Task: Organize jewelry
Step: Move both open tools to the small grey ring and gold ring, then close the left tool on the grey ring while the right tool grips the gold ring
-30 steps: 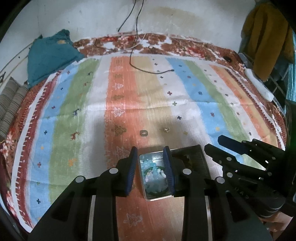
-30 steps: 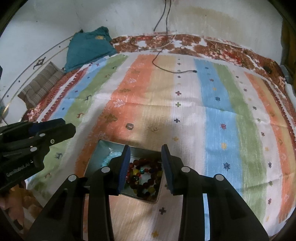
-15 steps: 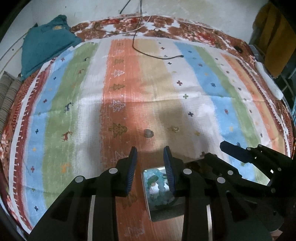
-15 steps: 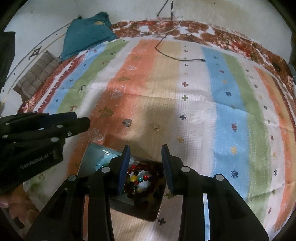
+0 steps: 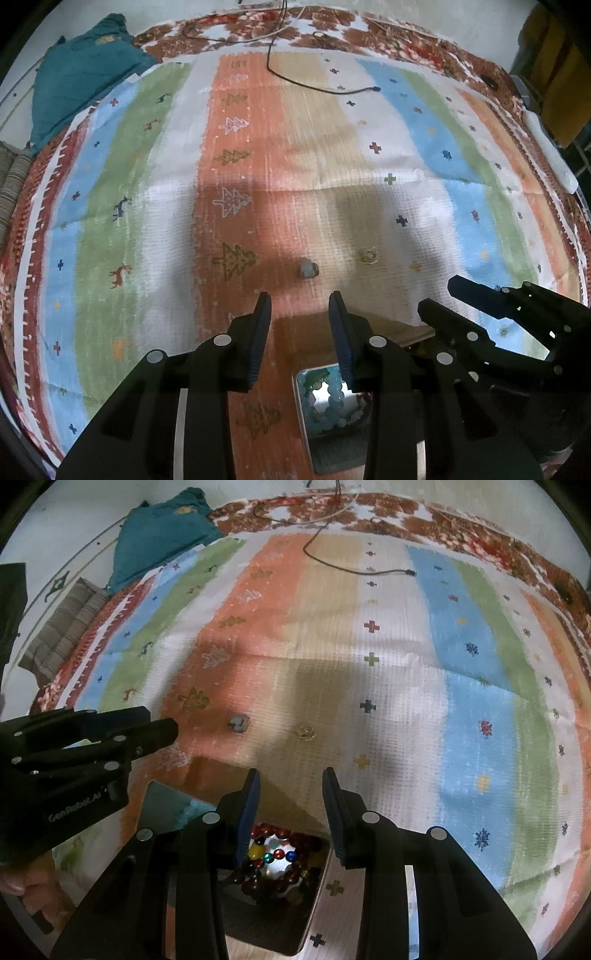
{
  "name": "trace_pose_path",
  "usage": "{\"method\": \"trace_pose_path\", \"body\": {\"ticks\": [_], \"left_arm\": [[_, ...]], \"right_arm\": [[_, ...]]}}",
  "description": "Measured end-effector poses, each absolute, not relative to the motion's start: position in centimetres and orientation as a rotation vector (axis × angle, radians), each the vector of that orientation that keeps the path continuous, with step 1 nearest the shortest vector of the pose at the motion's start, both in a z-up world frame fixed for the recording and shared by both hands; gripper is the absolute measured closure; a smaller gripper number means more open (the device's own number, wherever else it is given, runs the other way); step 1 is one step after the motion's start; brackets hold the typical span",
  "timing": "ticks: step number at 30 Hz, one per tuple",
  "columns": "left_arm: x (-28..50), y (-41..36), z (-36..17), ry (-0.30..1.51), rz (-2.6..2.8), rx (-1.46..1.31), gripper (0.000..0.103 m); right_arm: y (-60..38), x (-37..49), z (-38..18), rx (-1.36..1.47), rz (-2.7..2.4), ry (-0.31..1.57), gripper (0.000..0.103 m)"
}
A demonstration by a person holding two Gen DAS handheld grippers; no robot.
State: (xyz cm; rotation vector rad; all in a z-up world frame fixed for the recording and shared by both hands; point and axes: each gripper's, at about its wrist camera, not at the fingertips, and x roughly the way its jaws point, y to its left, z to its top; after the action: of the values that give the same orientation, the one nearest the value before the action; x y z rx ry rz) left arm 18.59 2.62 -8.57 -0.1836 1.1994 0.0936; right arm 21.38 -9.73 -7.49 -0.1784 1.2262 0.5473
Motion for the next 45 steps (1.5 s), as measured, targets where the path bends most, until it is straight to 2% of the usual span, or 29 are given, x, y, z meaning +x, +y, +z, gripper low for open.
{"method": "trace_pose_path", "body": {"ticks": [26, 45], "left_arm": [[23.4, 3.6, -14.1, 1.341, 0.067, -0.188, 0.067], [25.8, 3.9, -16.4, 1.391, 0.040, -0.212, 0.064]], "right_arm": [[-8.5, 26.6, -12.5, -0.177, 0.568, 1.356, 0.068], [-7.2, 27.9, -14.1, -0.201, 0.589, 1.407, 0.068]]}}
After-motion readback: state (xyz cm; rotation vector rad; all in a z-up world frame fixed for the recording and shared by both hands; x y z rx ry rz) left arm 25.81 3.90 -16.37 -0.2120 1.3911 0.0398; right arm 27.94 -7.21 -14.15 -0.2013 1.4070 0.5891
